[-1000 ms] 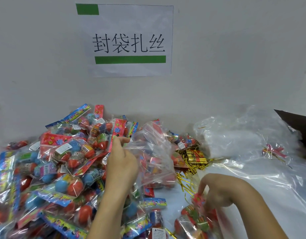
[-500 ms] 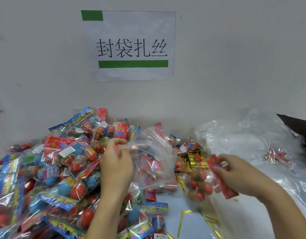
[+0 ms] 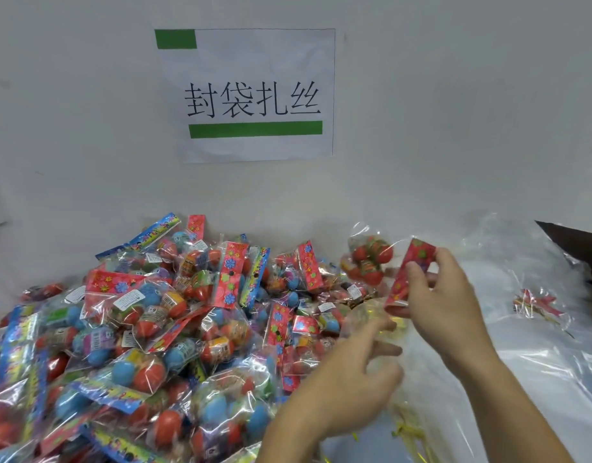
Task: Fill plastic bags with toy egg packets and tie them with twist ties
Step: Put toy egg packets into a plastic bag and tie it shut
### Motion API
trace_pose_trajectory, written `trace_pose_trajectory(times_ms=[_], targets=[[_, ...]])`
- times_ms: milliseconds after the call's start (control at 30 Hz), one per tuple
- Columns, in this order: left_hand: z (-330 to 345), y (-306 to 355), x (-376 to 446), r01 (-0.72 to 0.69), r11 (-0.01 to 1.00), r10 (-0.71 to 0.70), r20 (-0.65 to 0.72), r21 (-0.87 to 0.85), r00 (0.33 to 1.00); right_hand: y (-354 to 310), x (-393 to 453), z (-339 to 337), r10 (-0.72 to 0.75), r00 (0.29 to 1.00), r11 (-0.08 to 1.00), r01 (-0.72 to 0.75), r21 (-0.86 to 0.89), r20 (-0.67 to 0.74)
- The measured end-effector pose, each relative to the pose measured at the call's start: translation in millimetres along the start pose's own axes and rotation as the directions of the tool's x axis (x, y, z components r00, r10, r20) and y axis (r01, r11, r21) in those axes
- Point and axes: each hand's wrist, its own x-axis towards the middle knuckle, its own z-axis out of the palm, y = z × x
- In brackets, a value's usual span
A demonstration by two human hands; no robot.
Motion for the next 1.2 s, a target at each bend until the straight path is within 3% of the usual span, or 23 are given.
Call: trace_pose_trajectory(times_ms=[100, 167, 233, 333, 467, 567, 633, 667, 767, 933, 1100, 1200], targets=[[-16.0, 5.7, 1.0, -0.108, 0.986, 0.052, -0.381, -0.127, 0.923, 5.1, -3.6, 9.6, 0.095, 0.991, 0.995, -0.097, 0.019, 0.092], [-32.0, -0.2, -2.0, -0.053, 0.996, 0.009, -0.536, -0.066, 0.844, 9.4, -4.0, 9.9, 0.143, 0.978, 0.989, -0.137, -0.054, 0.149], [-47.6, -11.8, -6.7, 0.083, 0.992, -0.009, -0.600, 0.095, 0.800, 11.8, -5.1, 8.1, 0.180, 0.958, 0.974, -0.143, -0.173, 0.223], [-52.2, -23.8, -9.0, 0.239, 0.915, -0.007, -0.581, 0.325, 0.814, 13.0, -6.4, 4.7, 0.238, 0.933, 0.945, -0.158, -0.287, 0.269], [-33.1, -35.9, -5.9, 0.288, 0.824, -0.070, -0.416, 0.488, 0.907, 12.9, -5.3, -0.7, 0.282, 0.934, 0.917, -0.194, -0.350, 0.221], [-18.8, -46.5, -5.7, 0.317, 0.649, -0.178, -0.267, 0.692, 0.947, 10.4, -4.8, -2.5, 0.276, 0.937, 0.916, -0.189, -0.353, 0.216], [-13.0, -50.2, -7.0, 0.309, 0.538, -0.169, -0.258, 0.785, 0.951, 9.0, -4.4, -2.6, 0.272, 0.936, 0.918, -0.182, -0.353, 0.224], [-10.9, -50.3, -7.3, 0.330, 0.533, -0.153, -0.295, 0.779, 0.943, 8.4, -4.3, -2.5, 0.267, 0.937, 0.918, -0.178, -0.354, 0.223], [-8.8, -49.1, -7.5, 0.395, 0.554, -0.107, -0.408, 0.733, 0.907, 7.7, -4.3, -3.3, 0.243, 0.949, 0.921, -0.161, -0.355, 0.202], [-12.3, -52.5, -3.1, 0.380, 0.627, -0.112, -0.404, 0.680, 0.908, 9.3, -1.9, -5.3, 0.189, 0.972, 0.930, -0.132, -0.343, 0.139], [-28.8, -44.4, 2.7, 0.365, 0.855, -0.159, -0.485, 0.368, 0.860, 10.5, 2.0, -6.6, 0.099, 0.991, 0.949, -0.067, -0.307, 0.088], [-40.2, -33.9, 2.7, 0.304, 0.941, -0.151, -0.620, 0.148, 0.770, 9.4, 2.9, -6.6, 0.086, 0.993, 0.965, -0.063, -0.256, 0.080]])
